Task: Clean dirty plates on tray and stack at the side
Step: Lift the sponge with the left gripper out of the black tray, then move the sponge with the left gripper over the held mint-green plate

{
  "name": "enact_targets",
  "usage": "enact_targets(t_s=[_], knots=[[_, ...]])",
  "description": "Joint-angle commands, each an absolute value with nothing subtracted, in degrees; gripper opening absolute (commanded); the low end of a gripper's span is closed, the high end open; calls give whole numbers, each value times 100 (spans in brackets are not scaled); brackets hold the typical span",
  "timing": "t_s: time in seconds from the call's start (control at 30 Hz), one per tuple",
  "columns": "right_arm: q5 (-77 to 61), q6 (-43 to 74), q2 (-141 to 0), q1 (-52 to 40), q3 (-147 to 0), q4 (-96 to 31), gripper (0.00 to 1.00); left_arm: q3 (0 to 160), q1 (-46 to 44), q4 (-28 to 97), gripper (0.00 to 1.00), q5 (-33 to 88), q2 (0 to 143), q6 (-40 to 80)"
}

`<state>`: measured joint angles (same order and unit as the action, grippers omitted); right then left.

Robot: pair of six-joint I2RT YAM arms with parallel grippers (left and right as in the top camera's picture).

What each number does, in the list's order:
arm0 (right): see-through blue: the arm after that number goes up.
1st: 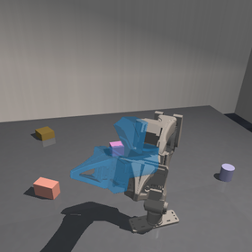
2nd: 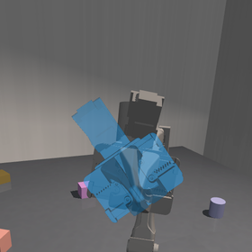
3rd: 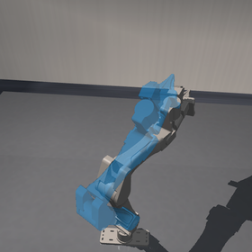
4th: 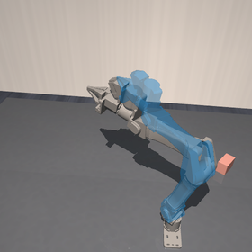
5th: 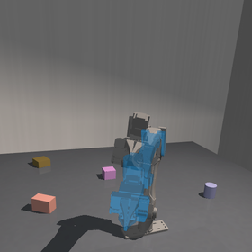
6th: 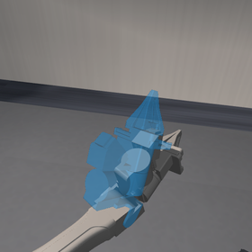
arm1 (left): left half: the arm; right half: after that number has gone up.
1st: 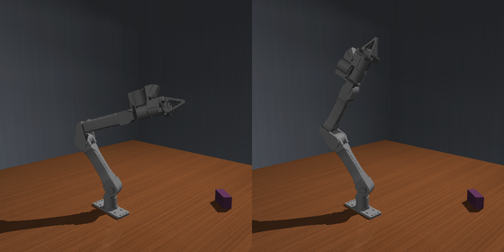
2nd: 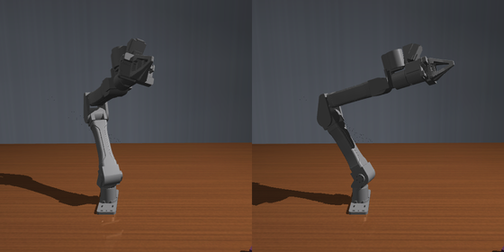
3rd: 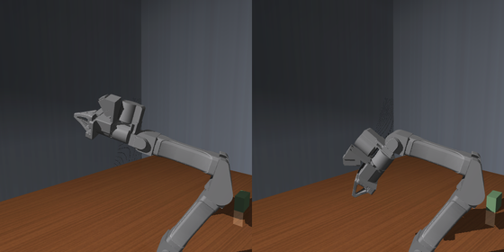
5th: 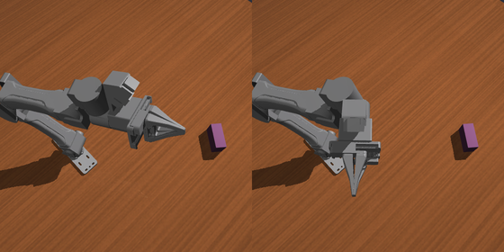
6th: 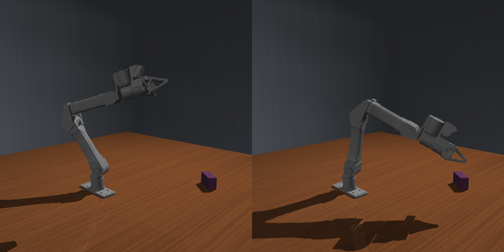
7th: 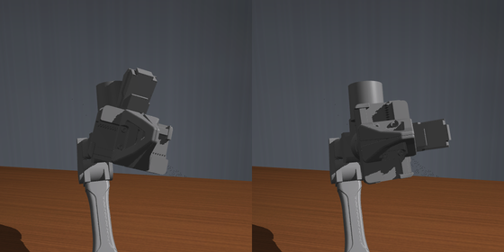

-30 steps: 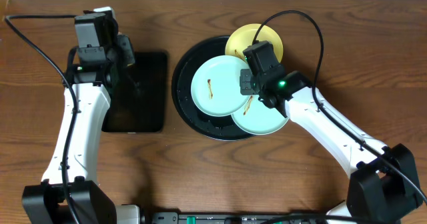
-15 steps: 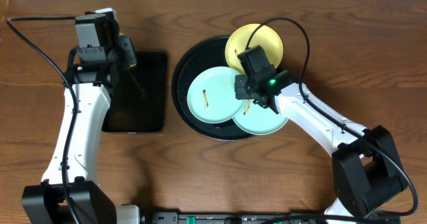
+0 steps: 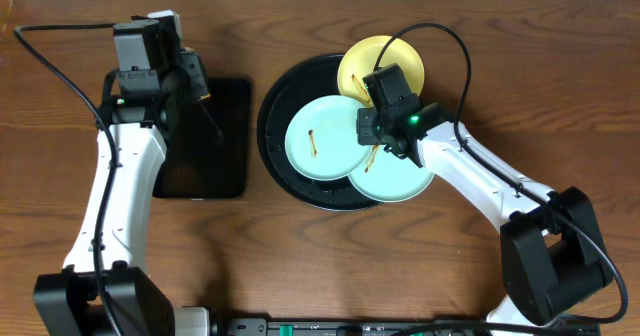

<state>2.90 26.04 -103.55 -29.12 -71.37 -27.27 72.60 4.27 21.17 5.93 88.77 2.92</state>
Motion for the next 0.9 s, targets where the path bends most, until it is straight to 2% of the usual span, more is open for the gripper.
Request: enact_targets(t_s=[0.0,0.87], knots=[[272,2517,-10300,-2888,-7146,-2696,1,7271,416,2126,7,642,9050,217],[274,2456,-10300,-2884,-7146,-2676,1,7271,421,1507,8,344,9181,303]])
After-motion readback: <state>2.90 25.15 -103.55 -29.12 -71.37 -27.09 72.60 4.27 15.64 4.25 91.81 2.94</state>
